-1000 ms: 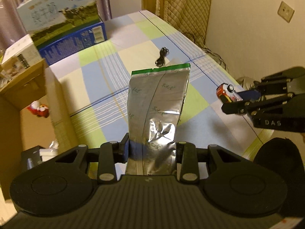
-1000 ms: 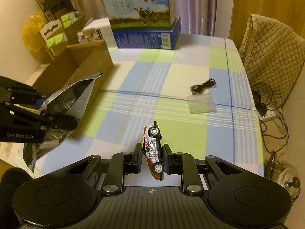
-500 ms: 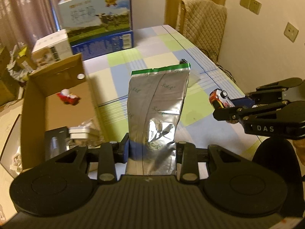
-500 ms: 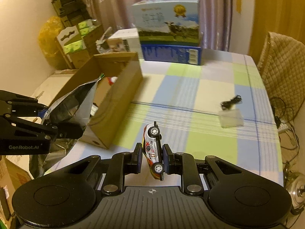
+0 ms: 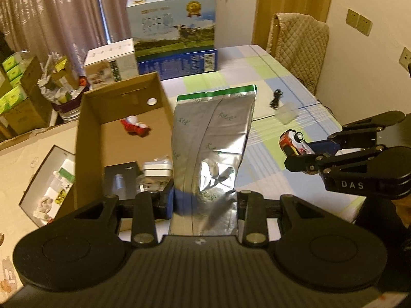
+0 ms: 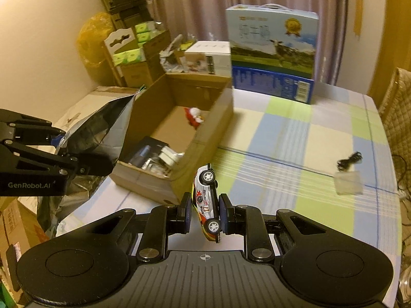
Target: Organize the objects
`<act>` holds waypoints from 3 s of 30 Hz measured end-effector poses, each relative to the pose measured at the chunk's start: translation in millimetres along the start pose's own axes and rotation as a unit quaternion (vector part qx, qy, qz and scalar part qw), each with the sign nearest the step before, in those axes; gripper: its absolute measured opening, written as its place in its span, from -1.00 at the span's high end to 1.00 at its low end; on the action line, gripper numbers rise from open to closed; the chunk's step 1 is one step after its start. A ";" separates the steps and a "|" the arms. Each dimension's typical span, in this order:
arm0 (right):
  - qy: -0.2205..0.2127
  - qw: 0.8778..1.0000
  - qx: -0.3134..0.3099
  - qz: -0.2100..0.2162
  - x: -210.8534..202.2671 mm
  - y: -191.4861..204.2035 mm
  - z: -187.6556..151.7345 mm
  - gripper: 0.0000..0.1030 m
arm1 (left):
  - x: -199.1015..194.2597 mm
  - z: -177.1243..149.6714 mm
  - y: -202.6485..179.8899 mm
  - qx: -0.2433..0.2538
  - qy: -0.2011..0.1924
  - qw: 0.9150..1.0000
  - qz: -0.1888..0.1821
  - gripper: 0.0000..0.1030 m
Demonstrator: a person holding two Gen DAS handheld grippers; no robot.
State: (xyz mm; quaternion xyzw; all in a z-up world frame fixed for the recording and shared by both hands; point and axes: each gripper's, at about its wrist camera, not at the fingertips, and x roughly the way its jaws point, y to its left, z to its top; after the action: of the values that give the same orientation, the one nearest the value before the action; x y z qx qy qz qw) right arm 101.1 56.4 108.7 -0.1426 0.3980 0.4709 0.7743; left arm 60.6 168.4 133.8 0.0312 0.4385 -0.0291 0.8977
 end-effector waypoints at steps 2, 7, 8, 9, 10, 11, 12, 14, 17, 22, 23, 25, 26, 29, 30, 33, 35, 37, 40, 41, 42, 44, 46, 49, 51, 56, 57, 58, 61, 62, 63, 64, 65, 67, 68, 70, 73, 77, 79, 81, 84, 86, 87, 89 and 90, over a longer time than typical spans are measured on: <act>0.001 1.000 -0.006 0.004 4.8 8.1 3.2 0.64 | -3.3 -2.1 8.1 -0.005 0.000 1.000 0.006 0.41; 0.003 1.000 -0.017 0.011 15.6 23.1 9.7 0.64 | -7.7 -6.1 27.0 -0.015 0.002 1.000 0.016 0.41; 0.003 1.000 -0.019 0.012 16.7 25.7 10.5 0.64 | -8.1 -6.8 31.1 -0.018 0.002 1.000 0.017 0.41; 0.003 1.000 -0.020 0.013 18.6 27.8 11.8 0.64 | -8.4 -7.6 34.1 -0.020 0.003 1.000 0.019 0.41; 0.004 1.000 -0.022 0.014 20.9 30.4 13.0 0.64 | -8.6 -8.0 36.6 -0.022 0.003 1.000 0.020 0.41; 0.004 1.000 -0.024 0.015 22.3 32.3 14.1 0.64 | -8.8 -8.7 39.4 -0.024 0.003 1.000 0.020 0.41; 0.005 1.000 -0.026 0.016 23.7 34.3 15.4 0.64 | -9.1 -9.2 41.8 -0.025 0.004 0.999 0.021 0.41; 0.007 0.999 -0.029 0.018 27.8 37.7 17.4 0.64 | -9.4 -10.2 46.8 -0.028 0.005 0.999 0.022 0.41; 0.009 0.999 -0.033 0.020 31.8 42.1 19.6 0.64 | -8.4 -10.5 53.5 -0.032 0.006 0.999 0.024 0.41; 0.013 0.999 -0.036 0.024 41.5 47.1 24.4 0.64 | -4.8 -9.7 62.9 -0.037 0.008 0.999 0.025 0.40; 0.014 0.999 -0.035 0.025 42.9 47.4 24.9 0.64 | -4.1 -9.4 64.6 -0.038 0.008 0.999 0.025 0.41; 0.014 0.999 -0.034 0.026 46.0 47.6 27.0 0.64 | -2.5 -8.5 68.1 -0.040 0.009 0.999 0.025 0.41; 0.014 0.999 -0.032 0.027 47.4 47.6 28.4 0.64 | -1.6 -7.8 70.3 -0.041 0.009 0.999 0.025 0.40; 0.012 0.999 -0.027 0.030 51.2 46.6 33.3 0.64 | 1.6 -5.2 77.0 -0.043 0.011 0.999 0.028 0.41; 0.011 0.999 -0.025 0.031 52.2 46.2 35.2 0.64 | 2.6 -4.0 79.9 -0.045 0.011 0.999 0.029 0.41; 0.009 0.999 -0.020 0.036 57.0 44.5 42.3 0.64 | 6.5 0.5 87.9 -0.049 0.013 0.998 0.031 0.41; 0.008 0.999 -0.016 0.038 61.5 43.6 47.0 0.64 | 9.2 5.4 93.4 -0.052 0.013 0.998 0.032 0.41; 0.008 0.999 -0.013 0.041 66.0 42.5 51.8 0.64 | 12.0 11.3 98.4 -0.054 0.012 0.998 0.032 0.41; 0.007 0.999 -0.006 0.044 72.8 40.2 60.7 0.64 | 18.0 20.7 107.8 -0.055 0.011 0.998 0.035 0.41; 0.006 0.999 -0.005 0.045 74.9 39.4 63.3 0.64 | 19.8 23.6 111.2 -0.055 0.011 0.998 0.036 0.41; 0.006 0.999 -0.003 0.046 77.7 38.9 66.4 0.64 | 21.9 27.0 114.9 -0.056 0.010 0.998 0.037 0.41; 0.005 0.999 0.002 0.049 83.9 37.5 72.7 0.64 | 26.2 32.7 121.3 -0.056 0.010 0.998 0.039 0.40; 0.004 0.999 0.006 0.050 90.6 36.3 78.5 0.64 | 32.3 39.1 129.3 -0.061 0.009 0.997 0.041 0.40; 0.004 0.999 0.013 0.053 100.9 33.5 85.9 0.64 | 43.9 48.0 140.2 -0.068 0.011 0.997 0.040 0.40; 0.003 0.998 0.020 0.055 107.9 30.4 91.0 0.64 | 53.6 52.4 145.9 -0.068 0.013 0.997 0.043 0.40; 0.007 0.998 0.031 0.052 127.5 21.5 98.8 0.64 | 78.2 58.4 156.8 -0.070 0.020 0.997 0.041 0.40; 0.008 0.998 0.031 0.052 131.2 20.2 99.7 0.64 | 83.2 59.5 158.8 -0.071 0.021 0.996 0.040 0.40; 0.009 0.998 0.032 0.051 135.0 18.7 100.7 0.64 | 88.1 60.1 160.9 -0.072 0.022 0.996 0.038 0.40; 0.010 0.998 0.037 0.052 144.1 14.5 103.3 0.64 | 101.2 62.0 166.1 -0.077 0.025 0.996 0.035 0.40; 0.010 0.998 0.040 0.052 146.6 13.6 103.8 0.64 | 104.6 62.3 167.3 -0.077 0.025 0.996 0.035 0.40; 0.010 0.998 0.043 0.054 148.9 12.1 104.3 0.64 | 108.1 62.7 168.9 -0.080 0.025 0.996 0.033 0.40; 0.009 0.997 0.045 0.055 151.1 10.6 104.6 0.64 | 111.2 63.2 170.3 -0.081 0.025 0.996 0.031 0.40; 0.009 0.997 0.047 0.055 153.0 10.0 104.9 0.64 | 114.6 64.1 171.2 -0.083 0.024 0.996 0.030 0.40; 0.009 0.997 0.049 0.055 156.5 8.9 105.3 0.64 | 121.5 65.9 173.2 -0.083 0.023 0.996 0.032 0.40; 0.009 0.997 0.051 0.056 157.7 8.6 105.0 0.64 | 125.1 66.7 174.5 -0.084 0.024 0.996 0.034 0.38; 0.009 0.997 0.054 0.057 160.7 6.8 104.9 0.64 | 131.4 67.8 176.6 -0.084 0.019 0.996 0.039 0.31; 0.010 0.997 0.057 0.058 163.7 6.1 104.5 0.64 | 132.6 66.3 181.0 -0.095 0.008 0.995 0.037 0.13; 0.012 0.996 0.061 0.060 168.1 4.9 103.9 0.64 | 130.9 62.0 183.1 -0.094 0.007 0.995 0.042 0.12; 0.013 0.996 0.063 0.061 169.1 5.1 103.4 0.64 | 130.0 59.7 183.4 -0.096 0.008 0.995 0.042 0.10; 0.012 0.996 0.064 0.062 169.3 5.5 103.4 0.64 | 128.4 56.8 183.8 -0.096 0.009 0.994 0.043 0.08; 0.012 0.996 0.067 0.064 169.0 6.5 103.9 0.64 | 126.6 53.4 184.5 -0.096 0.010 0.994 0.043 0.08; 0.009 0.996 0.067 0.064 168.2 7.2 105.1 0.64 | 125.4 51.5 184.2 -0.095 0.010 0.994 0.044 0.05; 0.007 0.996 0.067 0.065 167.8 7.8 106.1 0.64 | 124.5 50.8 184.2 -0.095 0.009 0.994 0.045 0.04; 0.006 0.996 0.065 0.063 168.0 9.5 108.1 0.64 | 124.1 50.4 183.6 -0.095 0.009 0.994 0.045 0.03; 0.005 0.996 0.065 0.063 168.3 10.6 109.1 0.64 | 124.0 50.4 183.8 -0.095 0.008 0.994 0.046 0.03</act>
State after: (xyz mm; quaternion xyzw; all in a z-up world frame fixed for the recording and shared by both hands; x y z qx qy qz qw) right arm 185.1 230.6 54.1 -0.0689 0.4395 0.4915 0.7487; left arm 191.0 344.3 72.5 -0.0337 0.4448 0.0540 0.8934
